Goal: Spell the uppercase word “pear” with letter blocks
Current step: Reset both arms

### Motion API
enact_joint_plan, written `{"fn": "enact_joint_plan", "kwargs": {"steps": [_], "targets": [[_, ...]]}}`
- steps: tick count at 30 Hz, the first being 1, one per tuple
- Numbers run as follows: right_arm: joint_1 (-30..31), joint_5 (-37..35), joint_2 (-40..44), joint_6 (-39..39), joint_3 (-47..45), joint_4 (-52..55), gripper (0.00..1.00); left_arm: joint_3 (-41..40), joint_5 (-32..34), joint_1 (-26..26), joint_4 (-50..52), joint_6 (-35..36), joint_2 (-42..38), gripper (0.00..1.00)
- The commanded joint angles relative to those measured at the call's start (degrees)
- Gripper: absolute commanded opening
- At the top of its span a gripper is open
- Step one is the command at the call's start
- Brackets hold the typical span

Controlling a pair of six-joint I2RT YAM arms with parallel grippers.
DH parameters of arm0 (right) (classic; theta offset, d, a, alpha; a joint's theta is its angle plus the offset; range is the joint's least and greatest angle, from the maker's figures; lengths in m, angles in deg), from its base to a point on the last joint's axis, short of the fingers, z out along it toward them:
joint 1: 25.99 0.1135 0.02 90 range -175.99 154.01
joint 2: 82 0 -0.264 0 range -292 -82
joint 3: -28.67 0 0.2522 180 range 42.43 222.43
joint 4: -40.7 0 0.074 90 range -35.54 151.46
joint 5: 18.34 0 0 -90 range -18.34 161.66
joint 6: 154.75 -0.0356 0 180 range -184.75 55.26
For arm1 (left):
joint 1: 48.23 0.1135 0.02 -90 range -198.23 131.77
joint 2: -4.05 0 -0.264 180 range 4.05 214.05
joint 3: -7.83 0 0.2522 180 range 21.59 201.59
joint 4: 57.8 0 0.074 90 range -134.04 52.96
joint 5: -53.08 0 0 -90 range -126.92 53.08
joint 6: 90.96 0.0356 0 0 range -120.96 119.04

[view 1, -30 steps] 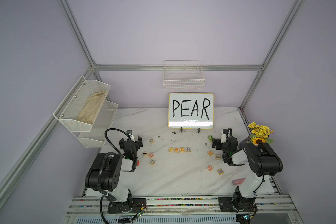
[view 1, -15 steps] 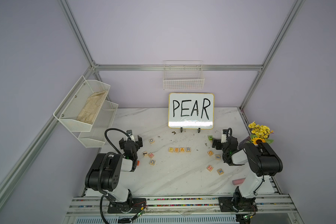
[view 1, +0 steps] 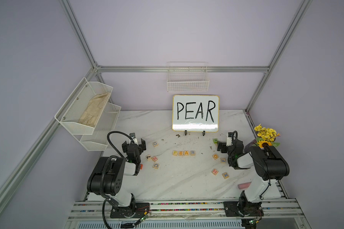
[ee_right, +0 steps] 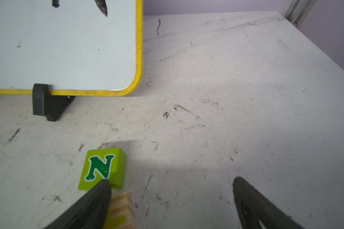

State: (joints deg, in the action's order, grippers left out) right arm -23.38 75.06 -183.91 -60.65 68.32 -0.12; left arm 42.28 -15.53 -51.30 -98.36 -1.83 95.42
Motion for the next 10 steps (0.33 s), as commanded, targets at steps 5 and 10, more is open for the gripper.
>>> {"fn": "enact_joint_plan", "kwargs": {"steps": [5, 10], "targets": [[-0.15, -0.59, 0.14, -0.07, 0.30, -0.34, 0.98, 0.49, -0.29, 0.33, -2.78, -0.29, -0.26, 1.00], [-0.15, -0.58, 0.10, -0.08, 0.34, -0.34, 0.98, 0.55, -0.51, 0.52, -1.72, -0.63, -0.93, 1.00]]}}
